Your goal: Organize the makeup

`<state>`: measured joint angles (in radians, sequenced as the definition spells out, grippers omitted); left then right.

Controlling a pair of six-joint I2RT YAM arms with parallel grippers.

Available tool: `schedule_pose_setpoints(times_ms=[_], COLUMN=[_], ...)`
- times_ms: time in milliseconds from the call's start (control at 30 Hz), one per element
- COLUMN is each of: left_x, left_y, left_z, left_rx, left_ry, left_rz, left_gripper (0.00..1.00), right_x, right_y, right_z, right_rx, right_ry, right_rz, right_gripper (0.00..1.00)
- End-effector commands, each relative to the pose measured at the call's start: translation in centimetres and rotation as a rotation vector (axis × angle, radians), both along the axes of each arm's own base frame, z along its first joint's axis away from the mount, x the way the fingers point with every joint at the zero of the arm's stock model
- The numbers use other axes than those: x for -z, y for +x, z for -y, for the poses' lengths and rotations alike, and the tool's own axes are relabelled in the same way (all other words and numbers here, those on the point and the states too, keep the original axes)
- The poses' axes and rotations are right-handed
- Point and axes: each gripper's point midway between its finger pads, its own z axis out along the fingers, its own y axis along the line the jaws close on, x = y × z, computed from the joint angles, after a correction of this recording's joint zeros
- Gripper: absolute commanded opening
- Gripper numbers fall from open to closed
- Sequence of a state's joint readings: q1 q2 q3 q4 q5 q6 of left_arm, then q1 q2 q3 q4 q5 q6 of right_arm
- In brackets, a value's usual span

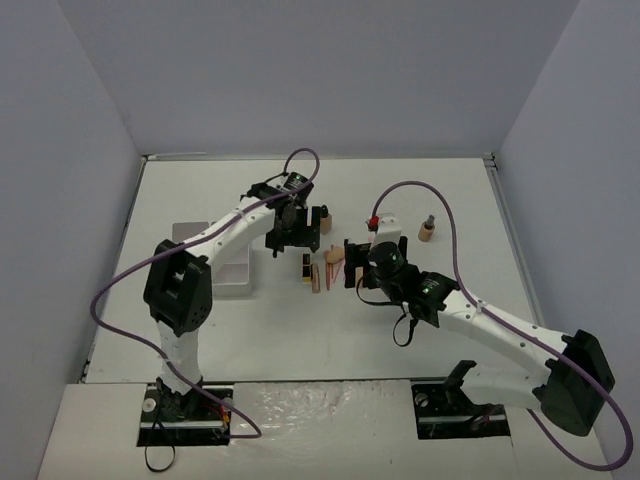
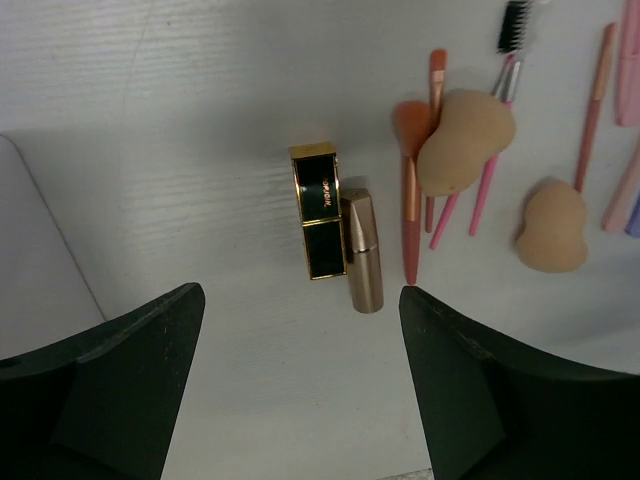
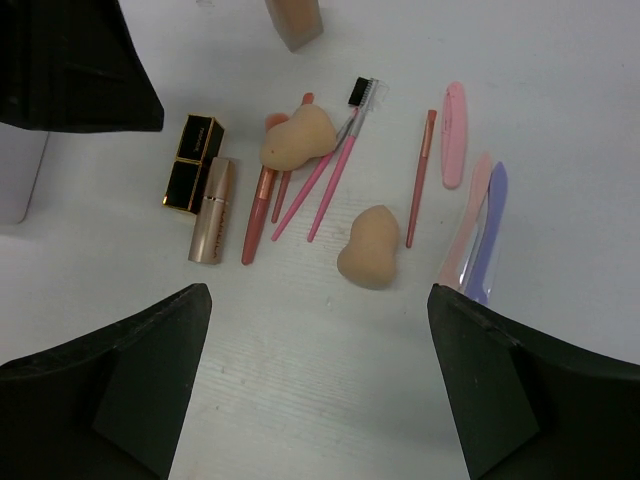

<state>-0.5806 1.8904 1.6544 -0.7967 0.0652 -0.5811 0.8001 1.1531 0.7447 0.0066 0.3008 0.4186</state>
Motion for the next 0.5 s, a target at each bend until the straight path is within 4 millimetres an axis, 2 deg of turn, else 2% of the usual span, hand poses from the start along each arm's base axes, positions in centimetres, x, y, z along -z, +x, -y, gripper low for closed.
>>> schedule_pose_setpoints(times_ms=[0, 100, 267, 467], left_x=[0.1, 2.0, 4.1, 6.7], left_y=[0.5, 1.4, 2.3, 2.3], left_z=[1.2, 1.7, 2.2, 1.2], left_rx=[-0.014, -0.021, -0.033, -0.069], left_ry=[-0.001, 0.021, 0.041, 0.081], left_rz=[-0.068, -0.1, -0.134, -0.19], left_gripper=[0.72, 0.67, 0.59, 0.51], right_x=[-1.0, -0.6, -1.0, -1.2], right_y=[0.0, -0.6, -0.8, -1.3], right_z=[1.9, 2.8, 3.5, 4.0], right_rx=[0.087, 0.099, 0.109, 0.113], right_ry=[0.031, 0.018, 0.021, 0.022], right_rz=[0.045, 0.031, 0.042, 0.044], right_gripper=[0.87, 0.87, 0.87, 0.87])
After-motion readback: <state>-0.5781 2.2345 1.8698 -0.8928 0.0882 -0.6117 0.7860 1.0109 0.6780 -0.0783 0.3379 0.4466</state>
